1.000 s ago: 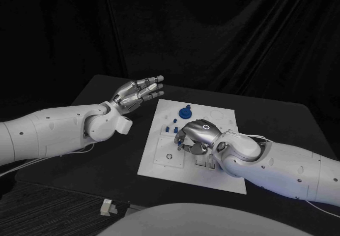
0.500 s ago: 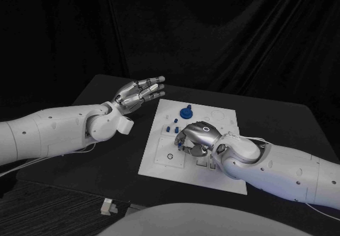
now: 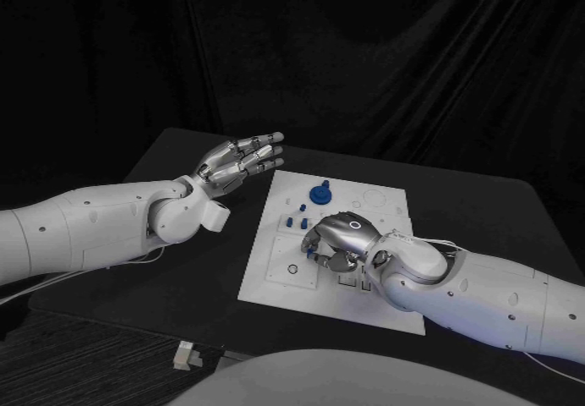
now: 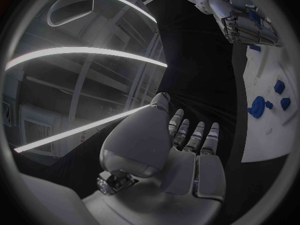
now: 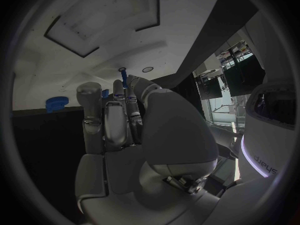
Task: Assemble the parts on the task board
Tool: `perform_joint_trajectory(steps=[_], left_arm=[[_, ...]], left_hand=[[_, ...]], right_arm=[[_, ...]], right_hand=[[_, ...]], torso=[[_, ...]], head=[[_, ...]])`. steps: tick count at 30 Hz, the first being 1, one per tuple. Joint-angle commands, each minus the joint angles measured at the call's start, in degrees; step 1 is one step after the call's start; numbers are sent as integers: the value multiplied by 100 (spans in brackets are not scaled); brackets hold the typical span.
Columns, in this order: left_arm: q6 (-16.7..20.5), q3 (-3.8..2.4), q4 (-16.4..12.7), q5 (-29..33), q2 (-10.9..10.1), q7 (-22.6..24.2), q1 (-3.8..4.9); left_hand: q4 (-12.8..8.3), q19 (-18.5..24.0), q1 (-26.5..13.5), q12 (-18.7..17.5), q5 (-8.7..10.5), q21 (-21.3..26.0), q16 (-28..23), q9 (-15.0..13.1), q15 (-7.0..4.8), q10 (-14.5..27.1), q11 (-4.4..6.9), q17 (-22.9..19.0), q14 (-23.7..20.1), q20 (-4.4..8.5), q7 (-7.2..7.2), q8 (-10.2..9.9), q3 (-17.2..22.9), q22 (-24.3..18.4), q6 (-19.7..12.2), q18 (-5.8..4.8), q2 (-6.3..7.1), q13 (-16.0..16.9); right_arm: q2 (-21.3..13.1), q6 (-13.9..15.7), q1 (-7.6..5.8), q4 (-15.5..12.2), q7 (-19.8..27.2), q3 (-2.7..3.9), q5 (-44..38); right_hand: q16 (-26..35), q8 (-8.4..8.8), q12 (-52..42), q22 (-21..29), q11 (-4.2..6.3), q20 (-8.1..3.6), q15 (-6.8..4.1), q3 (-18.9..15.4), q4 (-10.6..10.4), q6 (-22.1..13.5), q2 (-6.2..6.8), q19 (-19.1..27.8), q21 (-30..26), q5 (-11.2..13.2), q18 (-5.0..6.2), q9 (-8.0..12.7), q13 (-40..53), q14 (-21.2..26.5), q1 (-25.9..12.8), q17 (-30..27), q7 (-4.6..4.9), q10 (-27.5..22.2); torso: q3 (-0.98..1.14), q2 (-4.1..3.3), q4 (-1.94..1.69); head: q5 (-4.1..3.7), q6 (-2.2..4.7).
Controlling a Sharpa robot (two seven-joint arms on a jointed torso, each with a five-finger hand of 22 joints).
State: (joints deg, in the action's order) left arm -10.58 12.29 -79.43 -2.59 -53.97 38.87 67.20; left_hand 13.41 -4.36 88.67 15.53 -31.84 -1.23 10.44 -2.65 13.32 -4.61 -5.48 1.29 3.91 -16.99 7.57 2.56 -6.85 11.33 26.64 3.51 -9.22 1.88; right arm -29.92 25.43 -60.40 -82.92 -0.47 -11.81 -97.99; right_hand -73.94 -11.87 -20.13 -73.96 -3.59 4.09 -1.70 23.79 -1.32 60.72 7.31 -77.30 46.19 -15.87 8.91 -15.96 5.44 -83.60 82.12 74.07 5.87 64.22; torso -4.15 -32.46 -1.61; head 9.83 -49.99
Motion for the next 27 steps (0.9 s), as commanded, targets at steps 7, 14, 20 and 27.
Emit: perform_joint_trajectory(steps=[7, 14, 20, 27], left_arm=[[-70, -6, 2, 5, 19, 567, -19], [-82, -6, 16, 5, 28, 555, -26], [-94, -6, 22, 5, 36, 548, -34], [-102, -6, 26, 5, 32, 535, -42]], left_hand=[[-99, 24, 75, 83, -83, -40, 100, -14, 38, 12, -60, 58, 5, 4, 1, 66, 1, -65, 32, 4, 32, 38], [-99, 25, 74, 79, -77, -38, 106, -13, 43, 17, -62, 59, 5, 4, 0, 64, 8, -64, 30, 4, 29, 36], [-99, 24, 74, 77, -75, -38, 104, -13, 45, 19, -62, 58, 3, 4, 0, 63, 11, -61, 26, 5, 28, 36], [-99, 24, 74, 77, -75, -38, 104, -13, 45, 19, -62, 58, 3, 4, 0, 63, 11, -61, 26, 5, 28, 36]], right_arm=[[-6, 29, 28, -1, -135, 3, -38], [-4, 3, 36, 15, -161, 3, -38], [7, -33, 49, 38, -172, 3, -38], [17, -156, 67, 63, -227, 3, -38]], right_hand=[[-145, -88, -8, -650, 115, -3, -19, 202, 90, 201, -136, -50, 93, -61, -160, -161, 60, -212, 176, 125, 39, 269], [-142, -87, -7, -649, 116, -4, -19, 202, 91, 202, -136, -49, 88, -64, -159, -161, 60, -212, 177, 122, 39, 272], [-133, -83, -5, -646, 117, -5, -20, 205, 95, 204, -134, -45, 77, -69, -157, -159, 61, -209, 180, 113, 37, 276], [-111, -77, 0, -636, 117, -5, -21, 204, 97, 203, -128, -31, 33, -76, -150, -157, 61, -202, 177, 92, 39, 278]], torso=[[-1, -1, 1], [-1, 0, 6], [0, 1, 2], [0, -1, 0]], head=[[-5, -1], [-2, -1], [1, -1], [5, -1]])
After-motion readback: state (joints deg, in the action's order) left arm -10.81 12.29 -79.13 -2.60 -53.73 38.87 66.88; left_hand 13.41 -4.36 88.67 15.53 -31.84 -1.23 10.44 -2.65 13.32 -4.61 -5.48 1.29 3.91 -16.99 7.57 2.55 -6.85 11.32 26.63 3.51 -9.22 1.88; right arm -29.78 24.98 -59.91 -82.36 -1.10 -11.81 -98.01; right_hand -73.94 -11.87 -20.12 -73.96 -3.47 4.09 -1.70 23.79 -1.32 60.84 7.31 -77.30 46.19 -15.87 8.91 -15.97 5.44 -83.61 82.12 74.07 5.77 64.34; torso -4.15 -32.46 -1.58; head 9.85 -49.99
